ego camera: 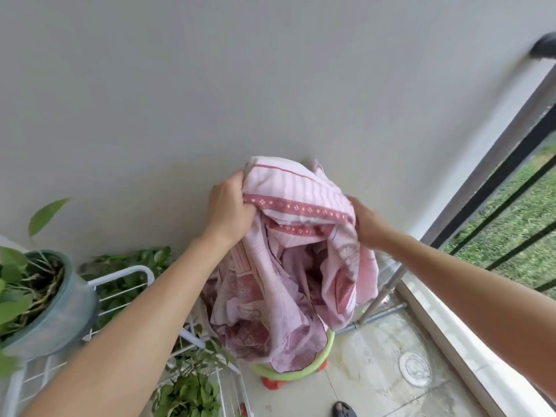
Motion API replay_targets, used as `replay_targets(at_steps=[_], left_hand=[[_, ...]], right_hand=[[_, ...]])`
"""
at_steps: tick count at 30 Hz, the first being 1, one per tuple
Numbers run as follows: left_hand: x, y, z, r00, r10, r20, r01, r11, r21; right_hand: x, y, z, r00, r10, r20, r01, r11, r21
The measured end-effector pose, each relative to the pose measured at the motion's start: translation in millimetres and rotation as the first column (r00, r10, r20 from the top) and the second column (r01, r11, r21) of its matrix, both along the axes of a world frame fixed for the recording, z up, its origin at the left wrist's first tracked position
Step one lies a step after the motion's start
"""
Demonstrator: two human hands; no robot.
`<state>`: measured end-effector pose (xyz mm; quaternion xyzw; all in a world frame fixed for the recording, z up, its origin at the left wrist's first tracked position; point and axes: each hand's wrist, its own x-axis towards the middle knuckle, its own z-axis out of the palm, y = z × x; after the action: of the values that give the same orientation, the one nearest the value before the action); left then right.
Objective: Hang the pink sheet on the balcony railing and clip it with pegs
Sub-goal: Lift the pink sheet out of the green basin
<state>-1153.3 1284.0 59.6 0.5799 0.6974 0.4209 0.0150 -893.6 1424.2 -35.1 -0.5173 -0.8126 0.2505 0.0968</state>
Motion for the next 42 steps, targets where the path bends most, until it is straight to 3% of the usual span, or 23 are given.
replay_targets(at_steps=[4,9,12,14,16,19,22,24,28,32,34,35,37,38,40,42], left_hand=[[22.3,-4.9,41.8,0.993,-0.116,-0.036,0.118,0.989,0.084],[27.7,3.3,82.3,0.972,-0.151,0.182,0.101,0.962,0.255],[23.2,10.2,92.6,0.936,-0.218,0.278,0.153,0.959,0.237],[8.5,10.1,83.4,0.916,-0.191,0.353,0.133,0.974,0.182],[-16.2,7.6,62.8,0.935,-0.103,0.339,0.074,0.992,0.097],[-53.3,1.2,25.7,0.985,0.026,0.173,0.003,0.986,-0.165],[-61.6,-2.5,-0.6,0.996,-0.057,0.066,0.082,0.878,-0.471],[-46.5,0.4,-3.2,0.969,-0.186,0.160,0.244,0.812,-0.531],[0.0,17.7,1.2,0.875,-0.282,0.393,0.450,0.773,-0.446],[33.1,27.5,19.7,0.750,-0.260,0.607,0.490,0.836,-0.247],[35.9,27.6,34.8,0.714,-0.312,0.627,0.483,0.868,-0.118],[35.3,28.8,43.6,0.710,-0.350,0.611,0.489,0.869,-0.071],[37.4,29.7,64.7,0.677,-0.428,0.599,0.528,0.849,0.010],[39.9,31.1,74.9,0.651,-0.461,0.603,0.547,0.836,0.048],[47.1,33.9,94.1,0.623,-0.526,0.579,0.577,0.809,0.113],[54.3,35.0,110.0,0.640,-0.562,0.524,0.589,0.796,0.135]], right_hand=[[-25.3,-19.9,-8.1,0.983,0.149,-0.107,-0.173,0.948,-0.266],[-54.0,-46.5,-50.3,0.980,0.166,-0.106,-0.189,0.946,-0.263],[-77.1,-64.1,-48.3,0.984,0.013,-0.180,-0.063,0.959,-0.276],[-81.9,-63.0,-40.4,0.967,-0.140,-0.213,0.078,0.959,-0.272],[-70.0,-52.9,-26.3,0.915,-0.241,-0.325,0.156,0.952,-0.265],[-37.9,-33.8,19.9,0.773,-0.156,-0.615,0.044,0.980,-0.192],[-31.3,-19.7,85.3,0.651,-0.132,-0.748,0.027,0.988,-0.151],[-36.8,-18.6,131.8,0.624,-0.036,-0.781,-0.022,0.998,-0.063],[-41.0,-32.0,195.9,0.561,0.097,-0.822,-0.163,0.987,0.006],[-14.0,-31.6,206.5,0.491,-0.047,-0.870,-0.142,0.981,-0.134],[11.6,-28.1,194.9,0.562,-0.062,-0.825,-0.129,0.978,-0.162],[24.6,-27.6,185.4,0.657,-0.059,-0.752,-0.106,0.980,-0.170],[46.6,-33.9,158.2,0.856,-0.077,-0.511,-0.057,0.969,-0.242],[50.7,-41.8,140.9,0.914,-0.096,-0.395,-0.035,0.949,-0.313],[40.5,-64.0,108.2,0.953,-0.153,-0.262,0.018,0.890,-0.455],[14.1,-75.5,85.2,0.896,-0.245,-0.370,0.057,0.891,-0.451]])
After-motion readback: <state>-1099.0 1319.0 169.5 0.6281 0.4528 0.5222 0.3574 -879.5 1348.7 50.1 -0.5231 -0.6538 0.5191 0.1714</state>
